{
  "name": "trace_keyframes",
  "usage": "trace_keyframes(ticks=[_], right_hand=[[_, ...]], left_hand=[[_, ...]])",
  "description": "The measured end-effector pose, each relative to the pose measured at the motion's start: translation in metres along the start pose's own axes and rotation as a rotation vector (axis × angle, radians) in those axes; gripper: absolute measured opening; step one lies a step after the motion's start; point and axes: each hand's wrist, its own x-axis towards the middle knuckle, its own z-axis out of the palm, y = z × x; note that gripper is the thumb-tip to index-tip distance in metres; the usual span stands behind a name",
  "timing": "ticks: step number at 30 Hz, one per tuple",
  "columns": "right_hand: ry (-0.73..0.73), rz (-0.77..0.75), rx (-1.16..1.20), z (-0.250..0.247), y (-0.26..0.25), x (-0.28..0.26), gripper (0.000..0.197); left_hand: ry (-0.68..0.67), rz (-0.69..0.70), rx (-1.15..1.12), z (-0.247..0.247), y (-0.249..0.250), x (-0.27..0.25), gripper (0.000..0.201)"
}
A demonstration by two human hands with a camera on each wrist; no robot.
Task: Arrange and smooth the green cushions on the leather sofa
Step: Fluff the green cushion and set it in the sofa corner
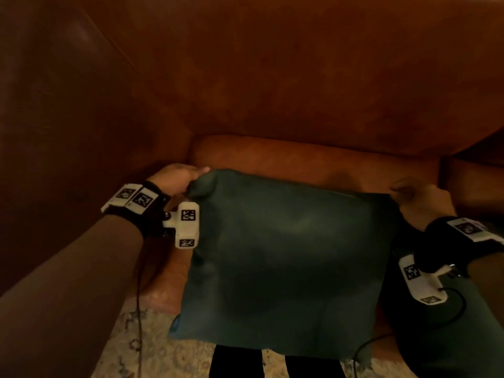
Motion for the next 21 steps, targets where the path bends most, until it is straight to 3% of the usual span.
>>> trace_keyframes(ticks=[2, 5, 8, 11, 13, 16, 18, 21], right_hand=[[0.055, -0.055, -0.105, -0.008, -0.019, -0.007, 0.022], [0.207, -0.44, -0.004, -0.014, -0.078, -0.037, 0.013], [0.004, -0.697, 0.089, -0.009, -0.157, -0.071, 0.012], [-0.239, -0.774, -0.008, 0.012, -0.213, -0.087, 0.032], [-0.293, -0.802, -0.095, 0.025, -0.229, -0.097, 0.034], [-0.25, -0.814, -0.105, 0.038, -0.224, -0.113, 0.022], [-0.202, -0.823, -0.09, 0.046, -0.211, -0.125, 0.023], [-0.128, -0.885, -0.07, 0.054, -0.195, -0.144, 0.025]], left_hand=[[-0.144, 0.031, 0.103, -0.001, 0.012, -0.012, 0.021], [-0.241, 0.04, 0.227, 0.0, 0.026, -0.026, 0.011], [-0.13, 0.089, 0.363, 0.008, 0.026, -0.037, 0.02], [-0.126, 0.171, 0.394, 0.019, 0.025, -0.055, 0.021], [-0.141, 0.227, 0.478, 0.023, 0.024, -0.064, 0.008], [-0.004, 0.326, 0.596, 0.018, 0.016, -0.067, 0.014], [0.049, 0.311, 0.411, 0.011, 0.005, -0.064, 0.017], [0.011, 0.229, -0.008, 0.007, -0.006, -0.067, 0.019]])
